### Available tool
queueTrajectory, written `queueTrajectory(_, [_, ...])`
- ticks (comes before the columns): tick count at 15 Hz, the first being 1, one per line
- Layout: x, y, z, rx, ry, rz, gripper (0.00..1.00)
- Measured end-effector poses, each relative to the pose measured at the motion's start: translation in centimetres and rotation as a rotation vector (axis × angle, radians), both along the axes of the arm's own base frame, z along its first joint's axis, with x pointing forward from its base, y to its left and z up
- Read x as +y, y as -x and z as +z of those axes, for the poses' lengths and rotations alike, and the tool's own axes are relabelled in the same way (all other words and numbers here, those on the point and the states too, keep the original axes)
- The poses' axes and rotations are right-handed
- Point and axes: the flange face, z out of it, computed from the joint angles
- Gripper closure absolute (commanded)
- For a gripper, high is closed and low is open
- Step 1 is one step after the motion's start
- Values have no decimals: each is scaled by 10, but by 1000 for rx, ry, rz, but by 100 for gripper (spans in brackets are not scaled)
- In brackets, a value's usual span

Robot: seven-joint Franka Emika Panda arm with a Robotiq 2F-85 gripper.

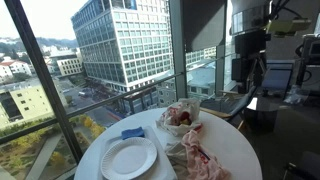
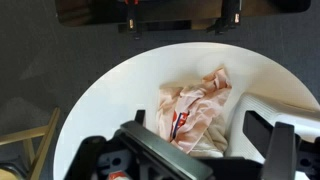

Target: Unfold the peach t-shirt.

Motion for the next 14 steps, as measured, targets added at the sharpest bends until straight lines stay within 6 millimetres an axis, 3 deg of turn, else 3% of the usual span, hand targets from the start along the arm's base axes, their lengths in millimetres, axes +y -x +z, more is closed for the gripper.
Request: queueTrajectory(14, [1,-7,-3,-24,3,-24,0])
